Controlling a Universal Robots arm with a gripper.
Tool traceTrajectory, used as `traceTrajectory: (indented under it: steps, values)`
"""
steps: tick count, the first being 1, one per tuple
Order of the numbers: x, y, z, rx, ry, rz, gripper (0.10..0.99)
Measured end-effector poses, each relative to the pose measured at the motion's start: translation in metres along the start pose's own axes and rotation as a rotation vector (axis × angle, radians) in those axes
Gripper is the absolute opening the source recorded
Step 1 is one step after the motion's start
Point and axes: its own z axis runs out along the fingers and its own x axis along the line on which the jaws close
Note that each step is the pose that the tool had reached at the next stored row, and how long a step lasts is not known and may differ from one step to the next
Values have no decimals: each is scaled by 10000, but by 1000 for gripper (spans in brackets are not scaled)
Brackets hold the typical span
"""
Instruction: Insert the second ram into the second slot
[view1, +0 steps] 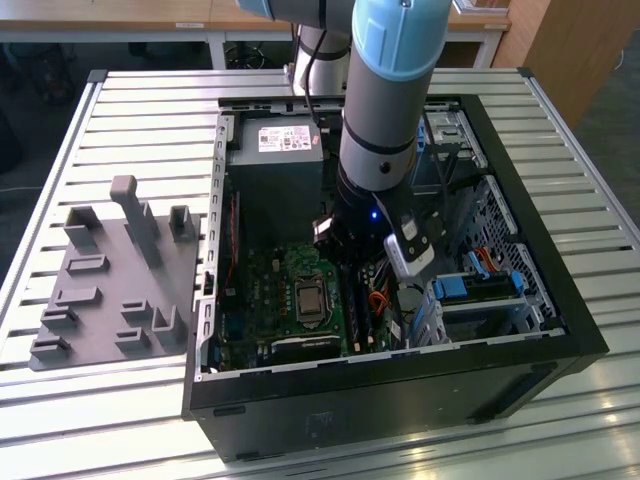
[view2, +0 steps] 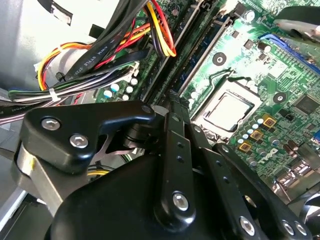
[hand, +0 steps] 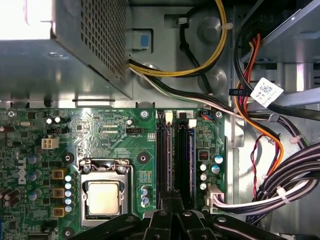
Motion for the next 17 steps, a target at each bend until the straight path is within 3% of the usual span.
traceTrajectory:
  steps: [17]
  values:
    - [-2,1,82,30,8,1,106]
